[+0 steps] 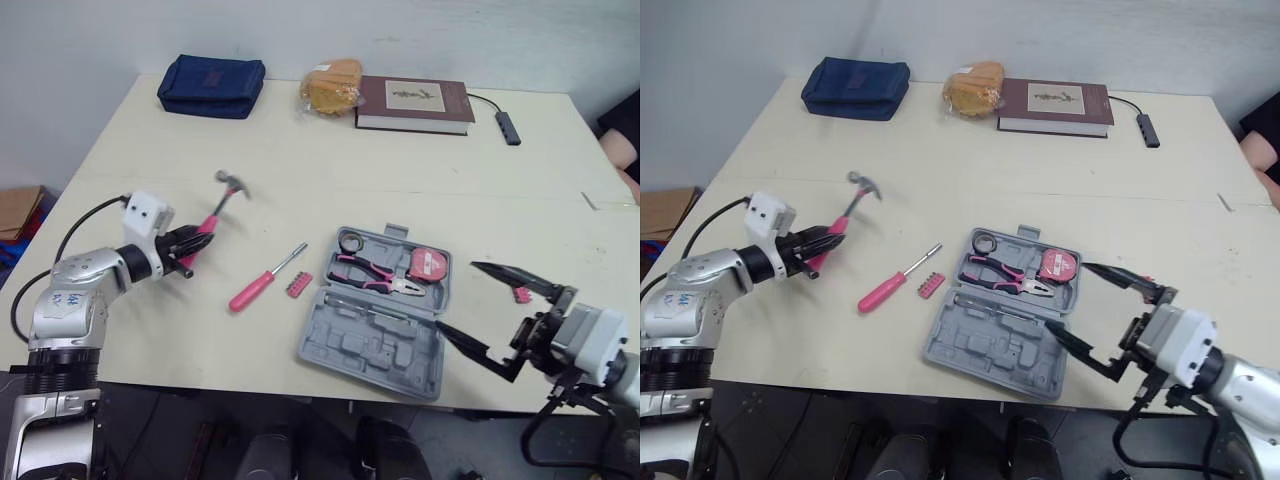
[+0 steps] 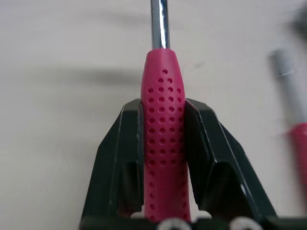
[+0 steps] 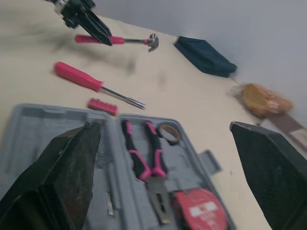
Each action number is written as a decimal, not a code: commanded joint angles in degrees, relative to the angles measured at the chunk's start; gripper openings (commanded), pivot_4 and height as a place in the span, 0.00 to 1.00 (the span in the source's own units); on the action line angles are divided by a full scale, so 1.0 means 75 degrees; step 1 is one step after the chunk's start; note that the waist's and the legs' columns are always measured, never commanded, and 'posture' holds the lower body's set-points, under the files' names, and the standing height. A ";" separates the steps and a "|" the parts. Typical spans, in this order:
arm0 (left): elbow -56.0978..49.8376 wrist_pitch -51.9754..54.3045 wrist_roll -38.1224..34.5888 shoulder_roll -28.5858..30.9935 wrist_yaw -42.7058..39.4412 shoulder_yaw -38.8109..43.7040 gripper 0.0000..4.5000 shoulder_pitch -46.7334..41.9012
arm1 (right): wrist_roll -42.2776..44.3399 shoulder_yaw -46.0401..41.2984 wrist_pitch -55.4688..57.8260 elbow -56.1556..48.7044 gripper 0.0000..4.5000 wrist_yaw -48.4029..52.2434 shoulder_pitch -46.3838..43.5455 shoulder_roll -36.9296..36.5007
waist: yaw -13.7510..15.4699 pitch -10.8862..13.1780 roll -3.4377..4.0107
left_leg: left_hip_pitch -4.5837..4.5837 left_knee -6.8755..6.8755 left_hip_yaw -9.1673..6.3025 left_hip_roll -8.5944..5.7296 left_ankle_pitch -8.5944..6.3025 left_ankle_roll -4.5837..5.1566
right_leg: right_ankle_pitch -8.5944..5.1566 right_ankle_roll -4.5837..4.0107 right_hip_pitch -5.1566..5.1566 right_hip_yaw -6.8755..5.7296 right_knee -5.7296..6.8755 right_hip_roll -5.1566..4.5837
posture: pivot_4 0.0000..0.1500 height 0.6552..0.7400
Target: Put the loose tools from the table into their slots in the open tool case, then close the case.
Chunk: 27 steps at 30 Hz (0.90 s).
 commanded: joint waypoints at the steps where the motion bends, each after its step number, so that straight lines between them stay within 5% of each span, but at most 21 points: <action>1: -0.0787 -0.0994 -0.0309 -0.0040 -0.1499 -0.0628 0.12 -0.0474 | 0.0148 -0.0597 0.0026 -0.0059 1.00 0.0267 0.0406 -0.0170 | 0.0036 0.0001 -0.0002 | 0.0000 0.0000 0.0000 0.0001 0.0000 0.0001 | 0.0000 0.0000 0.0004 -0.0001 -0.0005 0.0007 | 1.00 1.00; 12: -0.0888 -0.1651 0.0146 -0.1034 -0.4082 -0.3316 0.12 -0.2077 | 0.0272 -0.1632 0.0348 -0.0933 1.00 0.0142 0.2231 0.0432 | 0.0013 0.0004 0.0001 | 0.0011 0.0005 0.0011 0.0010 0.0008 0.0010 | 0.0012 0.0018 0.0017 0.0007 -0.0008 0.0046 | 1.00 1.00; 27: -0.0431 -0.0538 0.2670 -0.1891 -0.4062 -0.5823 0.12 -0.3417 | -0.0171 -0.1841 0.0147 -0.1799 1.00 -0.0200 0.3808 0.1529 | 0.0018 0.0005 0.0004 | 0.0011 0.0007 0.0013 0.0012 0.0007 0.0022 | 0.0013 0.0021 0.0014 0.0048 -0.0009 0.0045 | 1.00 1.00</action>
